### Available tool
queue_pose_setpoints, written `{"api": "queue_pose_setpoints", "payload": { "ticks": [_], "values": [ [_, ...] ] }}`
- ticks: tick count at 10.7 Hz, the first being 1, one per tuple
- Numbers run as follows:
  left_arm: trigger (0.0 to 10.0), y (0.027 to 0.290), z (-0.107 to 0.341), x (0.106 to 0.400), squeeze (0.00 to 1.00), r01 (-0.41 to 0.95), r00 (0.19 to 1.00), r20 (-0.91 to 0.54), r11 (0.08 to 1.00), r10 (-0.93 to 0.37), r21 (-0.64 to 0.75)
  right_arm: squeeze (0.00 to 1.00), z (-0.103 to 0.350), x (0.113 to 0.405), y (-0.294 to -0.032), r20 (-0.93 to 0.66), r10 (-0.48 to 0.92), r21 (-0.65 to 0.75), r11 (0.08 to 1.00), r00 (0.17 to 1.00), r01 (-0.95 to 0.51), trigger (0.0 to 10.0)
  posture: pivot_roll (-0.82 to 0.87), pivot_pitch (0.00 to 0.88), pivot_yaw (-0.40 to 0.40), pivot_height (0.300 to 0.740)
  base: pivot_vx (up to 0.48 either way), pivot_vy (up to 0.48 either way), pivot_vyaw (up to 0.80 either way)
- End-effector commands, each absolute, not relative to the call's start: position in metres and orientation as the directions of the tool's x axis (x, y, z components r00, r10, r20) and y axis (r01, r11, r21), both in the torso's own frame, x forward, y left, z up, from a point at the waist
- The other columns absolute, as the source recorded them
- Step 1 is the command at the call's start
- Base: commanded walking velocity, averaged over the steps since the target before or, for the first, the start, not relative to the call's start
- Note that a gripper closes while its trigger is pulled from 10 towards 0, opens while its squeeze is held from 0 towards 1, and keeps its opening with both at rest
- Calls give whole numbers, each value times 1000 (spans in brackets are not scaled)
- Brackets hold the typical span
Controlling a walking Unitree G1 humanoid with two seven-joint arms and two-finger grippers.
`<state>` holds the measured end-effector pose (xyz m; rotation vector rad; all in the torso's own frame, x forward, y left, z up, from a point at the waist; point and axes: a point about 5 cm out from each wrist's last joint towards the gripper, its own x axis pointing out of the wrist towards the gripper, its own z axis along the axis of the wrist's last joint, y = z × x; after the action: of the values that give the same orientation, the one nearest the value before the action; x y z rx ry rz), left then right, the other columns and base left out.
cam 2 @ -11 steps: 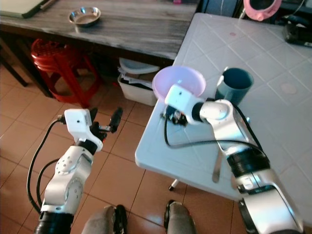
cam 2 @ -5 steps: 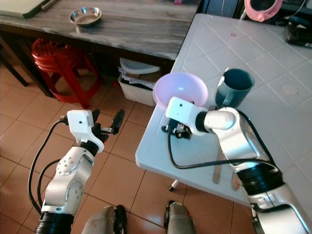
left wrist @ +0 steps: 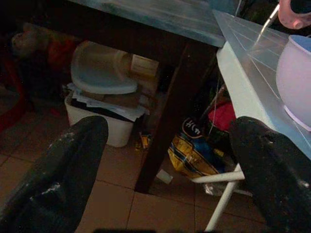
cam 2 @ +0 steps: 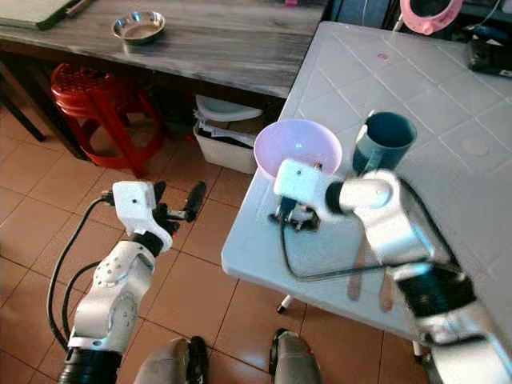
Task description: Setting the table
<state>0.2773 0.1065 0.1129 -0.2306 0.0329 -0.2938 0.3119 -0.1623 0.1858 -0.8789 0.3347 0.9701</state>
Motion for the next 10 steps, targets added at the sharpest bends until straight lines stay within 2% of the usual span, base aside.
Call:
{"api": "queue_pose_setpoints", "payload": {
  "ticks": [1, 3, 5, 10],
  "values": [
    [10000, 106, 110, 276, 0, 292, 953, -18, 929, -303, -226, 0, 188, 312, -163, -638, 577, -489, 208, 510, -847, 0, -83, 174, 33, 740, 0, 0, 0],
    [10000, 104, 109, 276, 0, 298, 950, -23, 927, -311, -227, 0, 201, 320, -165, -647, 571, -515, 160, 504, -842, 0, -87, 177, 30, 740, 0, 0, 0],
    [10000, 103, 109, 276, 0, 299, 950, -25, 927, -313, -225, 0, 195, 318, -168, -690, 559, -487, 112, 460, -866, 0, -83, 178, 28, 740, 0, 0, 0],
    [10000, 104, 109, 275, 0, 307, 946, -37, 926, -322, -219, 0, 187, 310, -168, -713, 569, -456, 68, 410, -887, 0, -79, 184, 37, 740, 0, 0, 0]
  ]
}}
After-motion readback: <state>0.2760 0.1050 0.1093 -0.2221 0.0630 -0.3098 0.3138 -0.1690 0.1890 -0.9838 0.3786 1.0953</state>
